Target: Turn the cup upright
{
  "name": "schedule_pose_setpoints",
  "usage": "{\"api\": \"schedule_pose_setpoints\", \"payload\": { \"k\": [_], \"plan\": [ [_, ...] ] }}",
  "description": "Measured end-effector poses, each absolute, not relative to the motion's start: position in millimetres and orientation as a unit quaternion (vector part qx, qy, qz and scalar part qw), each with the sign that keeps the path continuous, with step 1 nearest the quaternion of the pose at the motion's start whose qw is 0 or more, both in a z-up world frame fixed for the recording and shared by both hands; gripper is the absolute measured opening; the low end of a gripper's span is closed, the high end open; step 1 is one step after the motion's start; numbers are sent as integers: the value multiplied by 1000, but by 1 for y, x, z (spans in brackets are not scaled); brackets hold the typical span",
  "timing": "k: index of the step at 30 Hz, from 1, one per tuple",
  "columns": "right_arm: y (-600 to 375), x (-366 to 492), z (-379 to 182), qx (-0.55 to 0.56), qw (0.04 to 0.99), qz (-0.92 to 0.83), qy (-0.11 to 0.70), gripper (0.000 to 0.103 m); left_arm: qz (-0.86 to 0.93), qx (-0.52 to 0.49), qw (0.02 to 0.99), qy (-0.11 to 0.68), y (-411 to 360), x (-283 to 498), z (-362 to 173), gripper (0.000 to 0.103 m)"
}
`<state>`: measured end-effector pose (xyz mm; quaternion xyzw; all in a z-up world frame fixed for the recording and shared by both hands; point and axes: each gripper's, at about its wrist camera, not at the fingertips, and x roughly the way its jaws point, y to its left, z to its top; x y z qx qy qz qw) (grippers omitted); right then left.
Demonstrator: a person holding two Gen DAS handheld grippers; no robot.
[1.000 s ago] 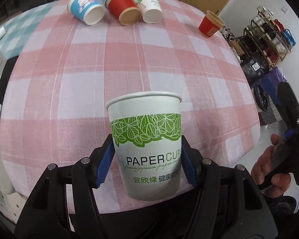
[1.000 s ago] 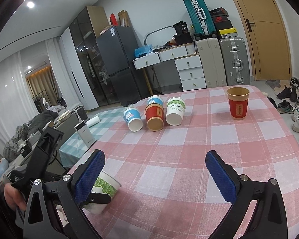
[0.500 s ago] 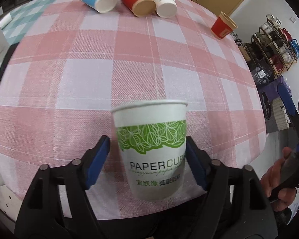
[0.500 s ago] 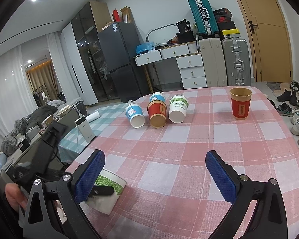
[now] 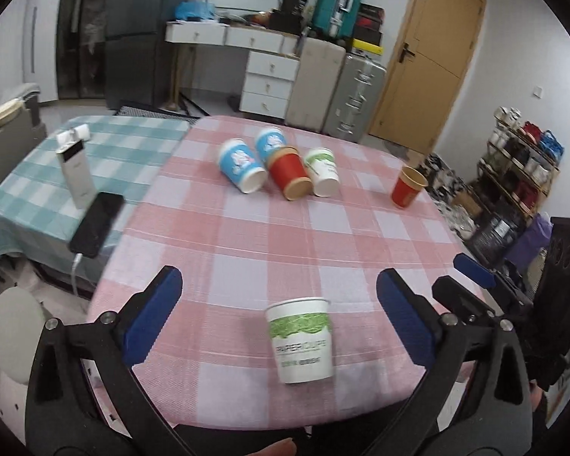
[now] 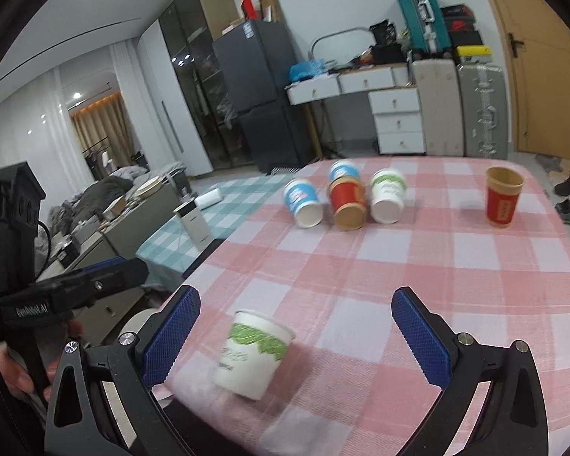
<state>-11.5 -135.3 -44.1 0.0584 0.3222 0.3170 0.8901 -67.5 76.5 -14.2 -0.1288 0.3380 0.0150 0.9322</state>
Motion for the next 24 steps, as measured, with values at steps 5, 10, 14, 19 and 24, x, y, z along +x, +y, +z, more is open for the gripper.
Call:
{"api": "schedule_pose_setpoints", "payload": {
  "k": [5,10,14,19,24],
  "plan": [
    [-110,5,-58,69,849,333,404,103,56,-121,938,321,92,-100,-25,102],
    [-87,50,-103,120,754,337,551,103,97,-110,935,323,102,-122,-43,102],
    [-64,70,-122,99,720,340,597,103,96,-121,930,333,113,-131,-55,102],
    [-48,90,-140,108,676,320,655,103,94,-144,919,356,130,-133,-70,102],
    [-42,96,-149,84,651,299,692,89,82,-154,912,372,135,-125,-79,102]
  ]
}}
